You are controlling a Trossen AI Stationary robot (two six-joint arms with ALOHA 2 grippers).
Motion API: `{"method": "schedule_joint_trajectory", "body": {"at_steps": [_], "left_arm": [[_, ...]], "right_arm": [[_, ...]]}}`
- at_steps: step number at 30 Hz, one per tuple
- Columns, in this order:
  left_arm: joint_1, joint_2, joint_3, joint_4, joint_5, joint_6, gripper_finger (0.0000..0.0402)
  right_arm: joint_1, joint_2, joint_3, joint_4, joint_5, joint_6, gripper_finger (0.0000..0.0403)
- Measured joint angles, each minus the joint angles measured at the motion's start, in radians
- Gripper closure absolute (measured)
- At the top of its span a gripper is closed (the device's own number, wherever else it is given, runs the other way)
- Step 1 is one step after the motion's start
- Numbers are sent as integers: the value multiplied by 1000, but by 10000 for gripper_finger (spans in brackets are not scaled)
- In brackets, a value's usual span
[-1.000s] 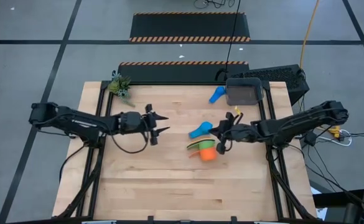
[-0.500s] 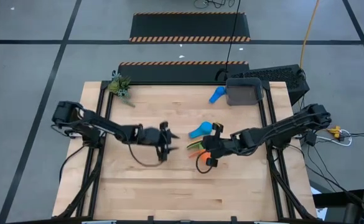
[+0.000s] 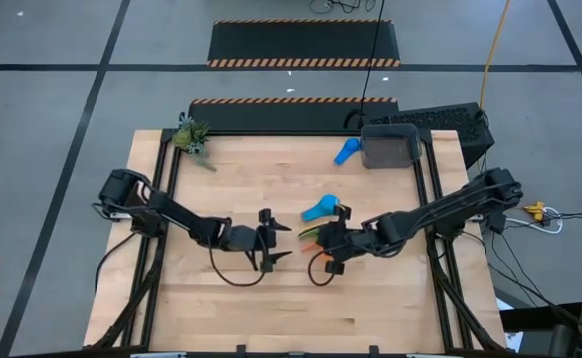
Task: Nest measuring cups in basket
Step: Adjust the stack of measuring cups
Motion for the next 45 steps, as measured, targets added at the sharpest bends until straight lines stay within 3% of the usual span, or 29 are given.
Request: {"method": "schedule_joint_trajectory", "body": {"at_steps": [8,13,22,34,45], "left_arm": [[28,-43,0,-60,0,12,121],[45,-107,0,-165,0,12,123],[104,-218,0,-240,14,13,123],[157,-219,0,-259,53,19,124],[176,-219,0,-300,90,14,124]], "right_arm": [[5,108,120,-46,4,-83,195],[6,168,179,-113,6,-125,150],[0,201,190,-50,-43,-163,138],[-10,264,234,-78,-52,-250,135],[-15,297,234,-75,-61,-258,95]]}}
